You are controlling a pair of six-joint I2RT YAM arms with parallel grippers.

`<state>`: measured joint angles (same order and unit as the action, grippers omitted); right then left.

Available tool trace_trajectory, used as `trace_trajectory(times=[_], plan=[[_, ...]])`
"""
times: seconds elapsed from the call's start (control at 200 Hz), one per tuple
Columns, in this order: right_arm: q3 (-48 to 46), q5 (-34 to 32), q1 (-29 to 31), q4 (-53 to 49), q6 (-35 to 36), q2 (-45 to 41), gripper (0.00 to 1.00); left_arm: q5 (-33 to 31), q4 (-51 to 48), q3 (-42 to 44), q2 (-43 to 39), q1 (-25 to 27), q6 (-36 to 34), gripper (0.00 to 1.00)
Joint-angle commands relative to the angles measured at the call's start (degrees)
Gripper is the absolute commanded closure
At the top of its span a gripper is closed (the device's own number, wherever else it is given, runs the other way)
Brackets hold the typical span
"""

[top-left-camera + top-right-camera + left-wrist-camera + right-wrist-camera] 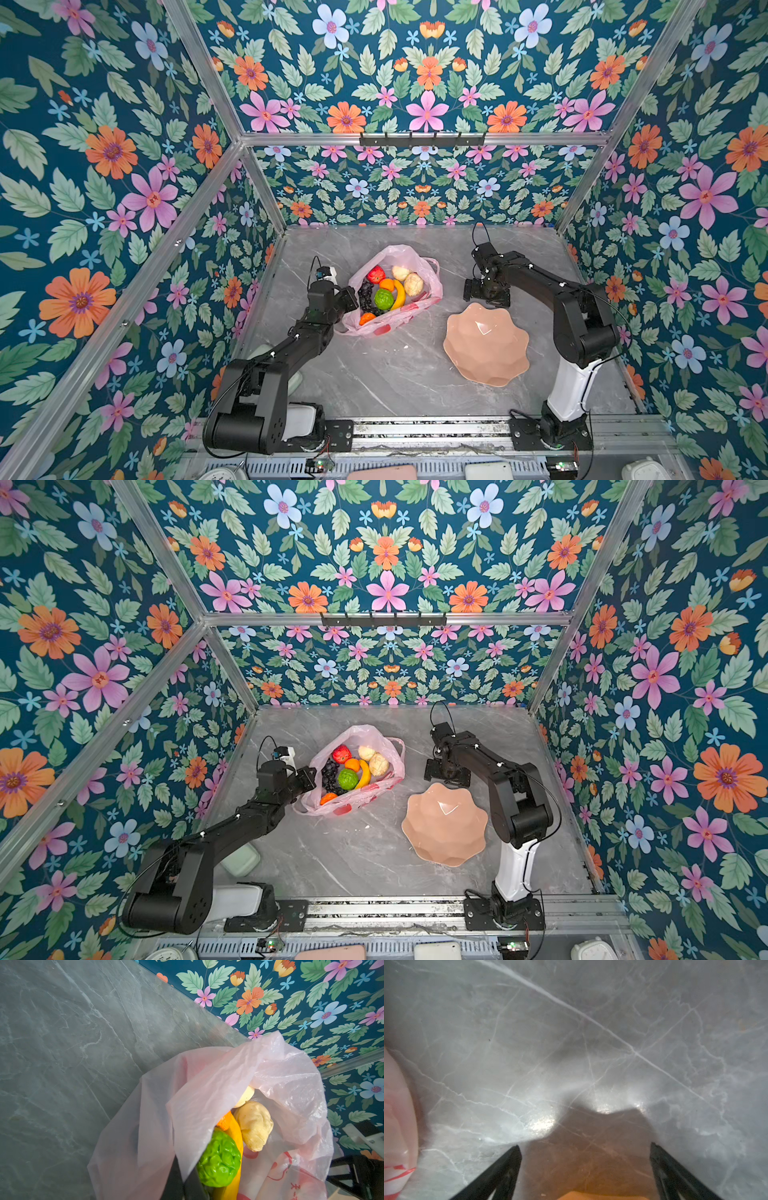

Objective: Take the fake fruits out of the plastic bag
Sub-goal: 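Release the bowl and move the right gripper over the bag opening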

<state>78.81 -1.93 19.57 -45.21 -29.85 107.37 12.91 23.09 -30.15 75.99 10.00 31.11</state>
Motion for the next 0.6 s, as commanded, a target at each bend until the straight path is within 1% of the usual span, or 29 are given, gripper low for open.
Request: trace_trajectory(times=[0.0, 0.08, 0.275, 0.595], plan=[[-1.37, -1.21, 1.05, -2.19, -0.39, -1.44, 0.03, -0.16, 0.28, -0.35, 0.05, -0.03, -0.18, 1.0], [-2.59, -2.01, 2.1, -3.13, -0.31, -2.61, 0.03, -0.18, 0.29, -0.17, -0.05, -0.06, -0.19, 1.0], [-5.33, -1.58, 4.36, -4.01, -1.03, -5.47, 0.03, 0.08, 0.28, -0.08, -0.22, 0.02, 0.07, 1.0], [-10.55, -0.88, 6.04, -3.55, -2.79, -8.53, 0.03, 0.1, -0.33, 0.27, -1.28, 0.0, 0.09, 1.0]])
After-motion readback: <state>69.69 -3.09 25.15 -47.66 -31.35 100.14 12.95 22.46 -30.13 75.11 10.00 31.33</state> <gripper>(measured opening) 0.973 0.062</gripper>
